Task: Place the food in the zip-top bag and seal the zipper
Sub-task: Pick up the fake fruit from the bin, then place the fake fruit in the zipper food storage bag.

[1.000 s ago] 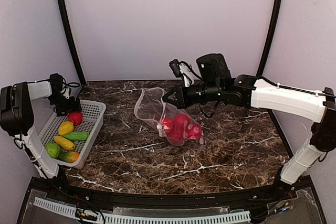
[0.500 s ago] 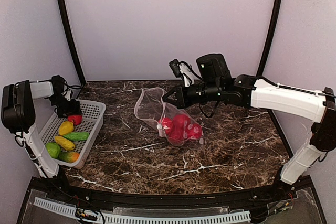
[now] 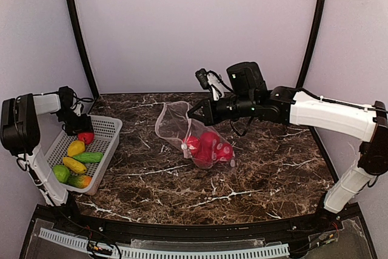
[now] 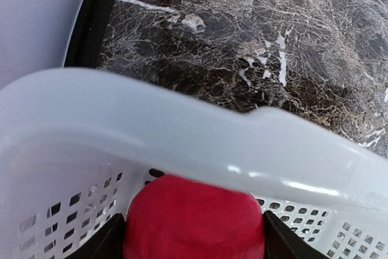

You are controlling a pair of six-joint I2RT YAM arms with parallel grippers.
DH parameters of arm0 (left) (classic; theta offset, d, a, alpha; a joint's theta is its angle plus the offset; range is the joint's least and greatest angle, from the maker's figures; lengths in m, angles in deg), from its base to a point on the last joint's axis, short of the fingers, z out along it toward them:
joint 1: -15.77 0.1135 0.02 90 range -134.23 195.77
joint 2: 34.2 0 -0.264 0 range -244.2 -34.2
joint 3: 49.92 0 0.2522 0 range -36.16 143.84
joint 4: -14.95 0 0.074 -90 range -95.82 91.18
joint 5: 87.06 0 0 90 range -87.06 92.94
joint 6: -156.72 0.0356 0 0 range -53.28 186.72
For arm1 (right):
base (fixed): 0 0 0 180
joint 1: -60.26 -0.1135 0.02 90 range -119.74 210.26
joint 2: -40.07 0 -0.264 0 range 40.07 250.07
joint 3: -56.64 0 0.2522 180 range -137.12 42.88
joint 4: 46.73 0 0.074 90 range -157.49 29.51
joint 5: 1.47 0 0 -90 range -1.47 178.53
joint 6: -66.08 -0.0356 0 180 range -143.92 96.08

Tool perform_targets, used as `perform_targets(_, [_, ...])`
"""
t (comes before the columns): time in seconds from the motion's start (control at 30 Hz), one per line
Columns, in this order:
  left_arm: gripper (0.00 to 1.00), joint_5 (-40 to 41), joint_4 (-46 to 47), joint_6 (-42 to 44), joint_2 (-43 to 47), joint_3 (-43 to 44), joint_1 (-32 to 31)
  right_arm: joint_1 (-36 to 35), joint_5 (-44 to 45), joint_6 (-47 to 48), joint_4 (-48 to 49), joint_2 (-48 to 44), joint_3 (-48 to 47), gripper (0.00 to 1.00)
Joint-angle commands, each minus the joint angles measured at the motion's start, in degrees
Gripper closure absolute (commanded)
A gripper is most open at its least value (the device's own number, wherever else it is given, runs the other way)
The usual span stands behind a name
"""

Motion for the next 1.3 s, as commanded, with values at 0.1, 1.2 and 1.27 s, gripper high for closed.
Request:
perform_targets(0.1, [0.29,-2.75,1.06,-0.24,17.33,-6.27,-0.04,-0.37,1.4,1.16,0.3,0.19,-1.61,1.0])
perform_targets(1.2, [0.34,-9.86,13.2,-22.46,22.75,1.41,-56.59,-0.4,-0.2,1.88,-0.35,2.5,-3.53,1.0])
perform_targets(1.27, [0.34,-10.0,13.27,-22.38,21.5,1.42,-56.97,-0.4,-0.05,2.0,-0.47,2.43,-3.48,1.0])
